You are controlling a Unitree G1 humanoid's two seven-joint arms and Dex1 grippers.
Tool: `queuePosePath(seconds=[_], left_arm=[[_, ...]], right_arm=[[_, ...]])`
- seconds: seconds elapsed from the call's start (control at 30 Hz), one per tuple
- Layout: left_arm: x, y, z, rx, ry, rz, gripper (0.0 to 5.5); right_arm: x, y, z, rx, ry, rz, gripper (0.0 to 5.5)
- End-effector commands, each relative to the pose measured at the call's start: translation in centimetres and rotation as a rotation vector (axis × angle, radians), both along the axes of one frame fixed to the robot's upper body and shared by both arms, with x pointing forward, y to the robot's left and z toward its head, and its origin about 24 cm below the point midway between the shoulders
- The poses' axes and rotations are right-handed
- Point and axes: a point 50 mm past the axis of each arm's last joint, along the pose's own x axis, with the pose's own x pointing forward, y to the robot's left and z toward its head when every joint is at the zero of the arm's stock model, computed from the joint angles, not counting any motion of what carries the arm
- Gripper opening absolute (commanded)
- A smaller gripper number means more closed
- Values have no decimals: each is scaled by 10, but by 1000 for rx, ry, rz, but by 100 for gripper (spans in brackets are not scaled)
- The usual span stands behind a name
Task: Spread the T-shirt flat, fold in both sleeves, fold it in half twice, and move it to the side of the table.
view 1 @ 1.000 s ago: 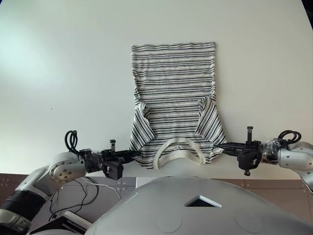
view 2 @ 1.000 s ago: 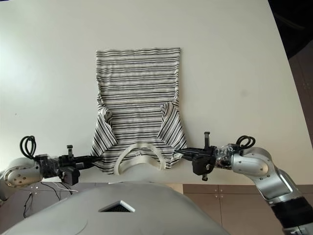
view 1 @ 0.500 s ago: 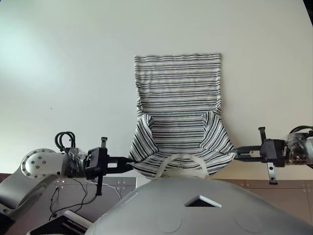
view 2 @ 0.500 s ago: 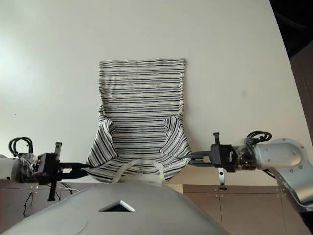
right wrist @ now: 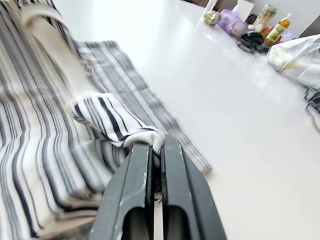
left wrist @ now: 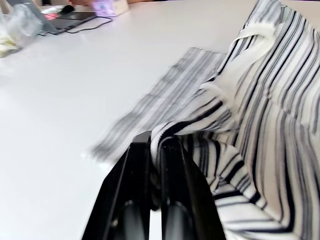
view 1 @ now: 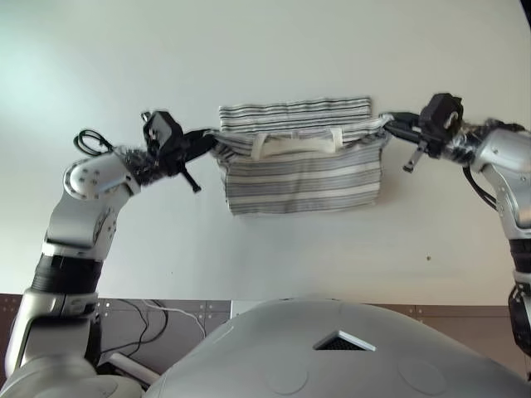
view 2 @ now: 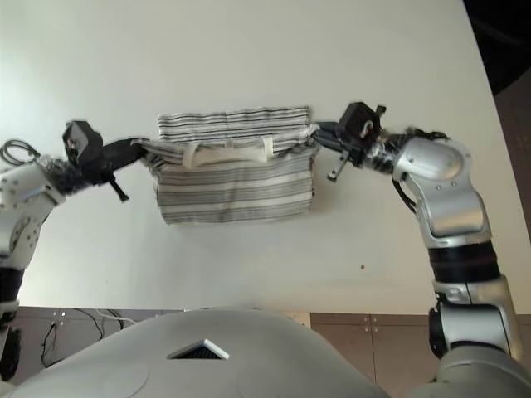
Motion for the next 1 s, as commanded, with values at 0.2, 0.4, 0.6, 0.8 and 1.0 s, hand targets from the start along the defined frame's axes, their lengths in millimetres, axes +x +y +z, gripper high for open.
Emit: queuePosePath(seconds=[0.2,0.4,0.6,0.8,1.0], left_arm=[[53,-23,-22,75,-39,25,10],[55,-7,-45,142,-12,119,10],[73,-15,-32,65,-83,167,10],[77,-17,-58,96,75,258,62],[94,-22,-60,83,74,425,157]], right_arm=[[46,3,-11,-55,-52,-159,10],[61,27,-31,-83,-29,-140,10],[85,30,-21,10,-77,-280,10],[93,56,-41,-26,4,-266,34],[103,71,-43,-14,-21,-376,140]])
